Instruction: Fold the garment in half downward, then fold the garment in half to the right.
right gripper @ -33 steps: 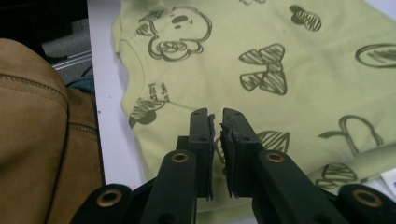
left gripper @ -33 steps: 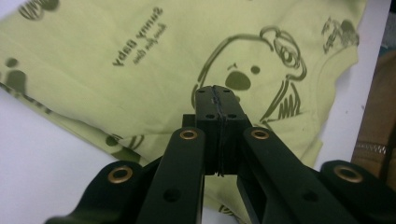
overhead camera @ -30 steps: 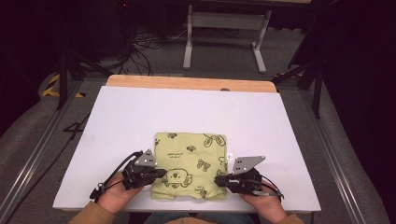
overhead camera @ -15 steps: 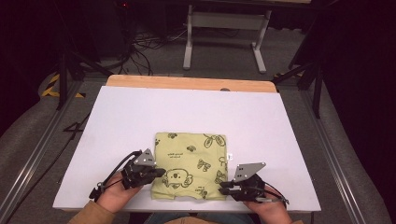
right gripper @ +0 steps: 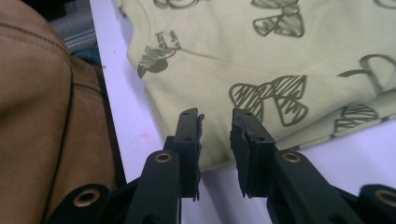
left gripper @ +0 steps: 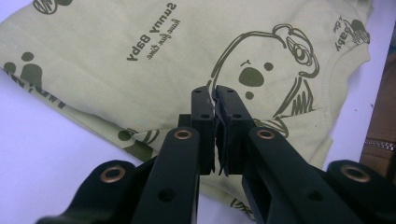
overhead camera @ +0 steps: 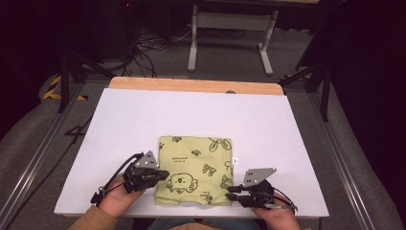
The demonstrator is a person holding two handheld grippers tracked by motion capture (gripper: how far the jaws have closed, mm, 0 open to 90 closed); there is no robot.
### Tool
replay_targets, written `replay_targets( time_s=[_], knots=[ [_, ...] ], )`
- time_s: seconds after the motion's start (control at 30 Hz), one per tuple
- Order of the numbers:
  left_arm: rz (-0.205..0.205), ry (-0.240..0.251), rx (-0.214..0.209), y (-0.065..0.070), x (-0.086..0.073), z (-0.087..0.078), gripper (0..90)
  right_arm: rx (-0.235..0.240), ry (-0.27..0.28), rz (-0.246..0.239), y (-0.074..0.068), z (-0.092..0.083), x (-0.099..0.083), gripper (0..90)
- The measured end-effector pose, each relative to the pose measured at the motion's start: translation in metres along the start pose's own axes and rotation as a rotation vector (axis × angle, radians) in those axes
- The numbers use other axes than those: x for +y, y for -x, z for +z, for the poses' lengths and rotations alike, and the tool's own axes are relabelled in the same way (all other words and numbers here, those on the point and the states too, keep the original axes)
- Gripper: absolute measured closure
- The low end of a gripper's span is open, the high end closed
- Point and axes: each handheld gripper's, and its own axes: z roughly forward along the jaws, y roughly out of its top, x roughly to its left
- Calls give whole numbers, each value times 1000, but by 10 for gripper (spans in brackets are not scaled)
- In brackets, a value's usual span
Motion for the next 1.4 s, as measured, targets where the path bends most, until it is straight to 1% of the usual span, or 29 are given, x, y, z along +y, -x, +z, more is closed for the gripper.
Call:
replay_targets(
  time_s=[0.07,0.2,0.3,0.37,0.47,0.53,0.67,0.7,0.77,0.87,0.9,0.93,1.0,1.07,1.1,1.13,1.17,1.23,1.3,1.37,1.4],
  knots=[
    [-1,7,2,-2,1,-2,861,-22,6,0,0,-4,1,726],
    [-5,26,2,-6,5,-5,830,-33,48,-4,0,-11,6,725],
    [2,46,-18,-11,10,-11,799,-57,72,-14,1,-15,13,708],
    [-2,58,-31,-16,14,-15,762,-69,97,-20,2,-18,18,696],
    [2,79,-19,-22,18,-20,700,-79,113,-15,4,-19,24,669],
    [-4,83,-21,-26,21,-21,672,-92,121,-20,5,-19,28,648],
    [-16,88,-1,-35,30,-23,577,-100,131,-23,6,-18,35,605],
    [-17,87,8,-37,32,-23,553,-102,133,-26,6,-17,37,581],
    [-13,86,39,-41,37,-23,479,-115,135,-23,7,-15,41,494],
    [-18,99,49,-48,42,-22,390,-146,141,-12,7,-12,46,339],
    [-20,99,60,-51,45,-20,356,-148,144,-7,7,-12,48,302],
    [-21,94,67,-53,47,-20,328,-139,145,8,9,-11,50,280],
    [-21,102,78,-58,52,-18,304,-128,142,21,10,-8,55,255],
    [-27,109,89,-64,55,-17,298,-126,142,13,8,-6,60,248],
    [-41,112,100,-67,57,-16,324,-125,143,5,7,-4,62,250],
    [-59,115,102,-71,58,-15,337,-123,144,-4,6,-3,65,250],
    [-76,123,99,-74,60,-13,335,-123,142,-13,4,-1,67,250],
    [-92,128,115,-81,62,-10,328,-125,137,-29,2,3,72,250],
    [-118,135,108,-87,64,-6,317,-122,136,-42,1,7,75,250],
    [-110,126,143,-92,66,-3,310,-125,138,-48,0,9,77,248],
    [-114,126,162,-93,67,-1,304,-126,142,-49,0,10,78,249]
  ],
)
